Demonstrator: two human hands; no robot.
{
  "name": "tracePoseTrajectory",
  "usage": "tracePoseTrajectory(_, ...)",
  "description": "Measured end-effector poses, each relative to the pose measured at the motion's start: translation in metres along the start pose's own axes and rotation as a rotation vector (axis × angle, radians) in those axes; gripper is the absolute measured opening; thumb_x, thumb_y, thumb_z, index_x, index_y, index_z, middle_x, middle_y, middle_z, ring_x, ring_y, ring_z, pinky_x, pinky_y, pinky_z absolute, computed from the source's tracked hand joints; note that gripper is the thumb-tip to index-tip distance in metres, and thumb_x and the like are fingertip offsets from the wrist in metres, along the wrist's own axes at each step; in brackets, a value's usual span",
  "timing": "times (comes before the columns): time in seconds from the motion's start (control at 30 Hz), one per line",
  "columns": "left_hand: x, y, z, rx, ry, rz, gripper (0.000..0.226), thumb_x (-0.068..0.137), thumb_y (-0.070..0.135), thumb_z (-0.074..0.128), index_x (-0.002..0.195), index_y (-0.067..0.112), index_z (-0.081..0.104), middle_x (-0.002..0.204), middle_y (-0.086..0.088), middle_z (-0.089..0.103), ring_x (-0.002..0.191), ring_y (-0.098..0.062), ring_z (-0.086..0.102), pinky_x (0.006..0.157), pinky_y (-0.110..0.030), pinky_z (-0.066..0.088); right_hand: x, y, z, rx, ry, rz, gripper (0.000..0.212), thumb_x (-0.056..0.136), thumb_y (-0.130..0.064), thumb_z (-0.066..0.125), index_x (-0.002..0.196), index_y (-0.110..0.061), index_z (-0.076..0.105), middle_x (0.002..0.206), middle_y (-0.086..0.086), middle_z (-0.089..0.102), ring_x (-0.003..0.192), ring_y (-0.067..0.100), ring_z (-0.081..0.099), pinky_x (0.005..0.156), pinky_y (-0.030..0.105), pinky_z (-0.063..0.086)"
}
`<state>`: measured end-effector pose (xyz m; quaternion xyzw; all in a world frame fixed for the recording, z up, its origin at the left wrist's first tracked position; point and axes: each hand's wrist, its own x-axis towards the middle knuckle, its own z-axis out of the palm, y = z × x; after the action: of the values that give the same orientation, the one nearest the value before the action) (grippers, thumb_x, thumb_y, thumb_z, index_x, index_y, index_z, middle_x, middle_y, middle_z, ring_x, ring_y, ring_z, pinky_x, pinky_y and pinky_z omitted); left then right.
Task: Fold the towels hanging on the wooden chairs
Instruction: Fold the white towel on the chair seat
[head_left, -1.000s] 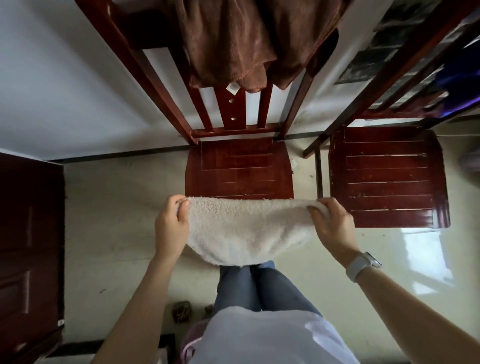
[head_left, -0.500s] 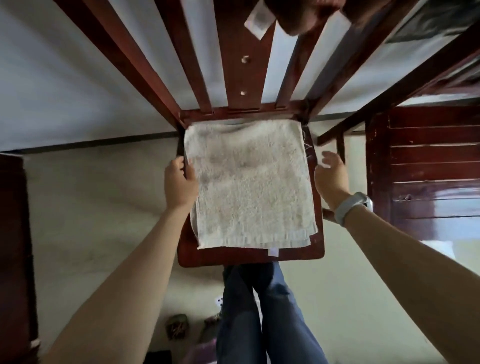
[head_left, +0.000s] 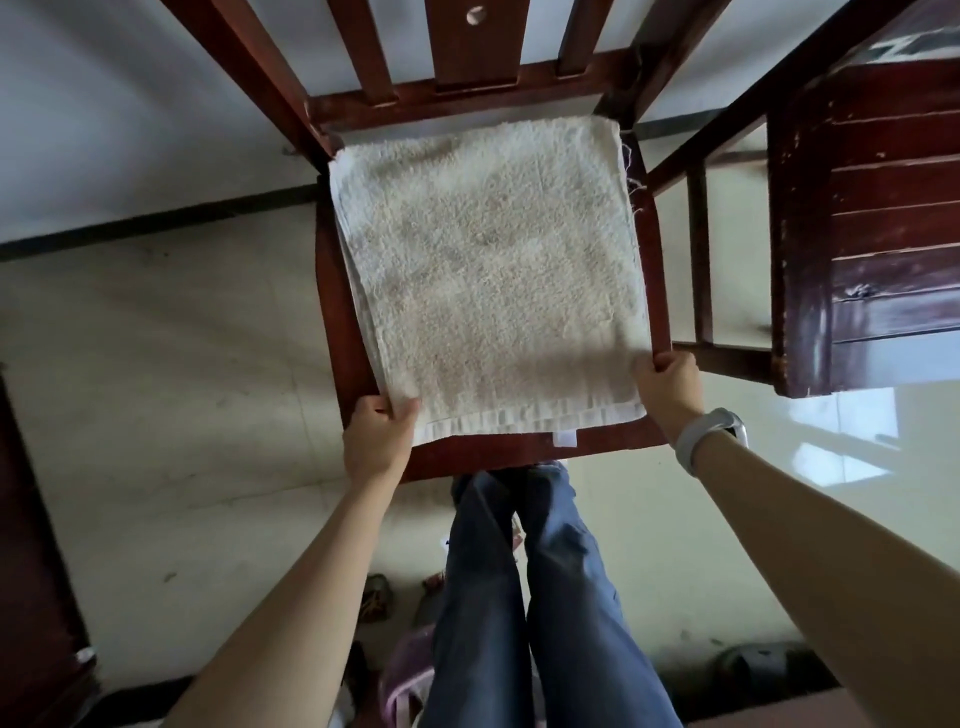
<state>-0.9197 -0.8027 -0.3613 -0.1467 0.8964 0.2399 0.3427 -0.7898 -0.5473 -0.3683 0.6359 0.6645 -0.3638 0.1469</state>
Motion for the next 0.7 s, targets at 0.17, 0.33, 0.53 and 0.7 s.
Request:
tracePoseTrajectory(0.17, 0.000, 0.003, 0.003, 0.032, 0.007, 0.060, 0.018, 0.086, 0.027, 0.055, 0.085, 0.009, 0.055, 0.069, 0.005, 0.051, 0.063, -0.011, 0.047, 0.052, -0.024, 0.031, 0.001, -0.004, -0.001, -0.105, -0.015, 0.041, 0.022, 0.082, -0.015, 0.052, 0.071, -0.001, 0.064, 0.077, 0.014, 0.055, 0.080, 0.031, 0.051, 0.073, 0.037, 0.045)
tracePoseTrajectory(0.33, -0.006, 0.004, -0.011, -0.200, 0.021, 0.165, 0.016, 0.091, 0.015, 0.046, 0.089, 0.005, 0.057, 0.069, 0.002, 0.051, 0.068, -0.013, 0.048, 0.064, -0.027, 0.036, -0.005, -0.007, -0.010, 0.127, 0.010, -0.034, 0.009, 0.082, -0.007, 0.048, 0.088, -0.005, 0.054, 0.074, 0.008, 0.050, 0.058, 0.015, 0.049, 0.057, 0.029, 0.036)
tracePoseTrajectory(0.53, 0.001, -0.002, -0.046, -0.468, 0.147, 0.203, 0.010, 0.090, 0.019, 0.053, 0.098, 0.019, 0.060, 0.080, 0.010, 0.058, 0.066, -0.004, 0.053, 0.051, -0.013, 0.047, -0.025, 0.002, -0.037, 0.380, -0.122, -0.159, 0.014, 0.086, -0.020, 0.061, 0.095, -0.010, 0.063, 0.065, -0.002, 0.056, 0.045, 0.003, 0.048, 0.045, 0.015, 0.043)
tracePoseTrajectory(0.7, 0.009, -0.025, -0.025, -0.390, -0.041, -0.009, 0.021, 0.087, 0.010, 0.059, 0.107, 0.009, 0.061, 0.083, 0.000, 0.058, 0.065, -0.008, 0.053, 0.049, -0.012, 0.047, -0.029, 0.035, -0.010, 0.316, -0.127, -0.028, 0.018, 0.088, -0.011, 0.059, 0.098, 0.004, 0.060, 0.085, 0.012, 0.057, 0.073, 0.022, 0.055, 0.060, 0.021, 0.050)
